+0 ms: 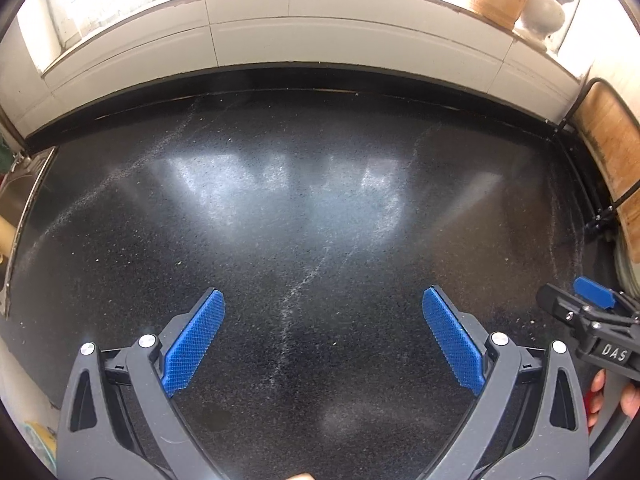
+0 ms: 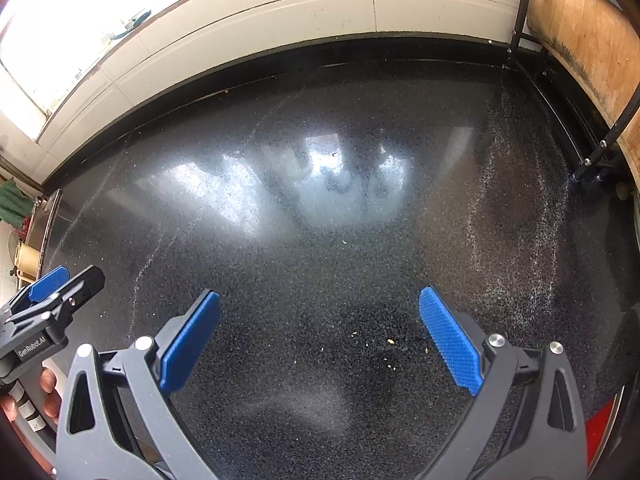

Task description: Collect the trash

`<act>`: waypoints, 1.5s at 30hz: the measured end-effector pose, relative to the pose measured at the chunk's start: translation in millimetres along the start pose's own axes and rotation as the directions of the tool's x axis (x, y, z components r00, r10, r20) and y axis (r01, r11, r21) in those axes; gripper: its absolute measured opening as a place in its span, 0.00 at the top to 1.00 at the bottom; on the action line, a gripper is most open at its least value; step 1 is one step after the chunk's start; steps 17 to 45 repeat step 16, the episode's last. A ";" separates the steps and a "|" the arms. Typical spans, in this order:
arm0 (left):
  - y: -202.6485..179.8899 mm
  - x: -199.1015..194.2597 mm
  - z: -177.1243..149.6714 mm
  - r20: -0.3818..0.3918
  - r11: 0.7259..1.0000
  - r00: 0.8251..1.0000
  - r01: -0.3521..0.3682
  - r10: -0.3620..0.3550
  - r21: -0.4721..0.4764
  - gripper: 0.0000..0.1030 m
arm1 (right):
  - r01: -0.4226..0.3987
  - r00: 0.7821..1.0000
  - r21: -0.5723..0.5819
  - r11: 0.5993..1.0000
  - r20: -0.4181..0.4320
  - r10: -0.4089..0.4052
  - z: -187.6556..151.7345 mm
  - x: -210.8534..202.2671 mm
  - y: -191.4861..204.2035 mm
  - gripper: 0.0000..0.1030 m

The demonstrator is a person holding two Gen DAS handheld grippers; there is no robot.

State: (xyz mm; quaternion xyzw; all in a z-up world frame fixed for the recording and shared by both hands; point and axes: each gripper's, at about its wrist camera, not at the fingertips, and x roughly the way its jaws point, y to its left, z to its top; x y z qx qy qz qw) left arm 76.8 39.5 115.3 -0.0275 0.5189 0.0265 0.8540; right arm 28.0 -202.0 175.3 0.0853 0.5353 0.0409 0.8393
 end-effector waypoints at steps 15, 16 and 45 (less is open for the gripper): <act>11.9 26.4 -1.6 -0.005 0.998 0.998 -0.058 0.058 -0.007 0.06 | 0.062 0.997 -0.007 0.998 -0.040 -0.062 -4.9 18.1 -10.5 0.07; 14.2 30.4 -1.8 -0.020 0.998 0.998 -0.056 0.056 -0.016 0.06 | 0.068 0.997 -0.003 0.998 -0.044 -0.068 -5.7 21.8 -11.8 0.07; 14.2 30.4 -1.8 -0.020 0.998 0.998 -0.056 0.056 -0.016 0.06 | 0.068 0.997 -0.003 0.998 -0.044 -0.068 -5.7 21.8 -11.8 0.07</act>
